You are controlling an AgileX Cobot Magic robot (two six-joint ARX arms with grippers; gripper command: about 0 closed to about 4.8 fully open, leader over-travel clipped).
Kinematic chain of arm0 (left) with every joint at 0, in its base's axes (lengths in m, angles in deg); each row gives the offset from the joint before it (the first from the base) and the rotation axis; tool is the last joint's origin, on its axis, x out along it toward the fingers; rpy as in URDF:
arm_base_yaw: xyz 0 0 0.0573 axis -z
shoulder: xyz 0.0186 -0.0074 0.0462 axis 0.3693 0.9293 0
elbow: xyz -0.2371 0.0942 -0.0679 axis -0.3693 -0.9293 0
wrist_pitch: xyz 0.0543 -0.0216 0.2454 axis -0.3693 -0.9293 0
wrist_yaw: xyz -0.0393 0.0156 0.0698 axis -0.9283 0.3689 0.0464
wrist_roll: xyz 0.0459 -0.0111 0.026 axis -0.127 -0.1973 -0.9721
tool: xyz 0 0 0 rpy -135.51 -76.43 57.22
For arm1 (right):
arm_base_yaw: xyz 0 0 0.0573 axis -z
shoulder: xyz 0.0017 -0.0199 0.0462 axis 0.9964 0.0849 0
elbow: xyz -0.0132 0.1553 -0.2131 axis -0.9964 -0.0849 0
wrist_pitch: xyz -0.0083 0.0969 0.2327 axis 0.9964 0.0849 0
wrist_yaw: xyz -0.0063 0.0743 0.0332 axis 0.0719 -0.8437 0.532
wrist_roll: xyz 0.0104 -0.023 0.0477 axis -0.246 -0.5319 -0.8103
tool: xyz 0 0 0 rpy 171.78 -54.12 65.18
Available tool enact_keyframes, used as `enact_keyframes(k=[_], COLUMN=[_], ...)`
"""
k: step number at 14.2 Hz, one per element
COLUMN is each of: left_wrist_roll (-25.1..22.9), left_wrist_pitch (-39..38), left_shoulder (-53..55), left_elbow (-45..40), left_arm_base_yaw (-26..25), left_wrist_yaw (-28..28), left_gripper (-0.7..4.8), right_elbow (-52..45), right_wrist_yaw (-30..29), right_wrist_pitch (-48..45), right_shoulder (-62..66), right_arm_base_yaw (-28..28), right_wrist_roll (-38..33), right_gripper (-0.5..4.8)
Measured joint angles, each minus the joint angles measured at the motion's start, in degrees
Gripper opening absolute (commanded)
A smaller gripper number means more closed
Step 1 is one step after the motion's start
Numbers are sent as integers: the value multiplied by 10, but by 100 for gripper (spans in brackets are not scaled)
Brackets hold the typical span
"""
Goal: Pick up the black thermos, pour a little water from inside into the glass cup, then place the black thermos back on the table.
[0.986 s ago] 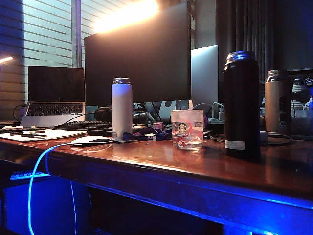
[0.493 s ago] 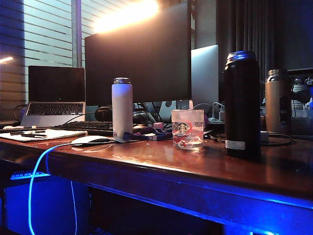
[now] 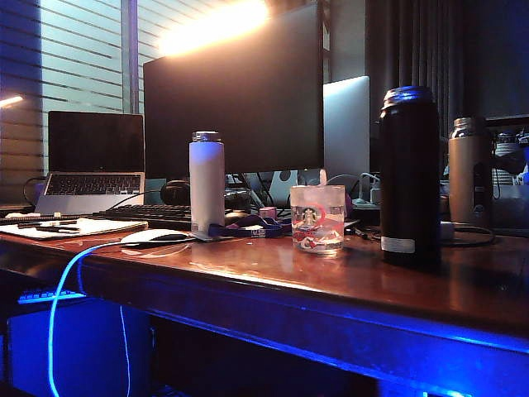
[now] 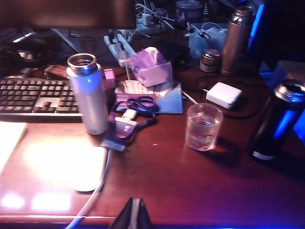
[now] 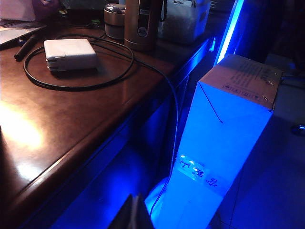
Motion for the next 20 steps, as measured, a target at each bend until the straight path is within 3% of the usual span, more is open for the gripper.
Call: enact_keyframes(k=[3, 4, 6, 8, 9, 11, 14, 20], left_wrist_roll=[0, 0, 0, 5, 20, 58, 81, 112], left_wrist_pitch=[19, 25, 64, 161, 216, 246, 232, 208], left_shoulder=[-37, -62, -134, -231, -295, -426, -555, -555], left_elbow=[-5, -43, -169, -329, -409, -517, -596, -657], left_arm_base_yaw=[-5, -9, -17, -17, -17, -16, -16, -16], left_wrist_yaw=[91, 110, 135, 140, 153, 190, 215, 311], left_gripper=[-3, -4, -3, -4, -3, -3, -3, -4], right_elbow=[0, 0, 0, 0, 0, 0, 0, 0], right_wrist_yaw=[0, 0, 0, 0, 0, 0, 0, -1], right_wrist_pitch=[0, 0, 0, 0, 0, 0, 0, 0], right_shoulder=[0, 0, 0, 0, 0, 0, 0, 0], right_arm_base_yaw=[0, 0, 0, 0, 0, 0, 0, 0], right_wrist_roll=[0, 0, 0, 0, 0, 0, 0, 0], right_gripper=[-1, -1, -1, -1, -1, -1, -1, -1])
